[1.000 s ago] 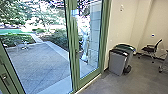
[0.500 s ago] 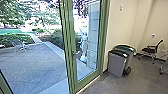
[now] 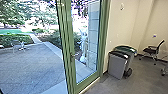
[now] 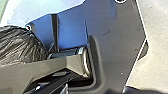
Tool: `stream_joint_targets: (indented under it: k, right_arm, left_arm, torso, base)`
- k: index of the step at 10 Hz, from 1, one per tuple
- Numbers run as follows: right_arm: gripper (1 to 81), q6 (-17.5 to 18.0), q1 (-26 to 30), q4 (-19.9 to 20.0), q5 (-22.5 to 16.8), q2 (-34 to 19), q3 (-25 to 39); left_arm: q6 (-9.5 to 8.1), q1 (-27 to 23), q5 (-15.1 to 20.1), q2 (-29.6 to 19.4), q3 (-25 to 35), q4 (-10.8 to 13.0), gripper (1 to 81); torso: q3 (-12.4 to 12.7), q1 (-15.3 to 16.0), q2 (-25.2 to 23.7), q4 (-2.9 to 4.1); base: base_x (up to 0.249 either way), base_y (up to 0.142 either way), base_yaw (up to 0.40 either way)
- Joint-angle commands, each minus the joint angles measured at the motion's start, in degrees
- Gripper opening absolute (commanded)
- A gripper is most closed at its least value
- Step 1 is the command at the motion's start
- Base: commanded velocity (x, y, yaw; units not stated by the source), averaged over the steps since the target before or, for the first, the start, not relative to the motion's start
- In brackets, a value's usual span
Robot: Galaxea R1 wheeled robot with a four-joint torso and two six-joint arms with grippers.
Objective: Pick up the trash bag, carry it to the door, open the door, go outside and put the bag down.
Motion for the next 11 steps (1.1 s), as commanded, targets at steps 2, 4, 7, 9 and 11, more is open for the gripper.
stream_joint_targets:
  k: [2, 4, 7, 9, 11]
  right_arm:
    - [81.1, 0.0, 1.9, -0.4, -3.2, 0.5, -0.2]
    - [81.1, -0.1, 1.2, -0.5, -3.0, 0.4, -0.6]
    - [81.1, -0.1, 0.3, -1.9, -2.8, 0.6, -0.5]
    - [81.1, -0.1, 0.3, -2.1, -2.8, 1.0, -0.8]
    - [81.1, 0.1, 0.1, -1.9, -2.7, 1.0, -0.8]
  left_arm:
    - [-0.02, -2.8, 3.6, -0.1, -0.2, -0.2, 1.0]
    - [-0.02, -2.9, 3.6, 0.0, -0.1, -0.2, 1.0]
    - [0.07, -2.8, 2.5, -0.1, -0.1, -0.1, 1.0]
    - [0.07, -2.7, 2.4, -0.2, -0.1, -0.2, 1.0]
    - [0.07, -2.6, 1.7, -0.2, -0.1, -0.1, 1.0]
  torso:
    - [0.0, 0.0, 0.0, 0.0]
    - [0.0, 0.0, 0.0, 0.0]
    - [0.0, 0.0, 0.0, 0.0]
    - [0.0, 0.0, 0.0, 0.0]
    - [0.0, 0.0, 0.0, 0.0]
  base:
    - [0.136, 0.0, 0.0]
    - [0.136, 0.0, 0.0]
    - [0.127, 0.0, 0.0]
    - [0.114, 0.0, 0.0]
    - [0.11, 0.0, 0.0]
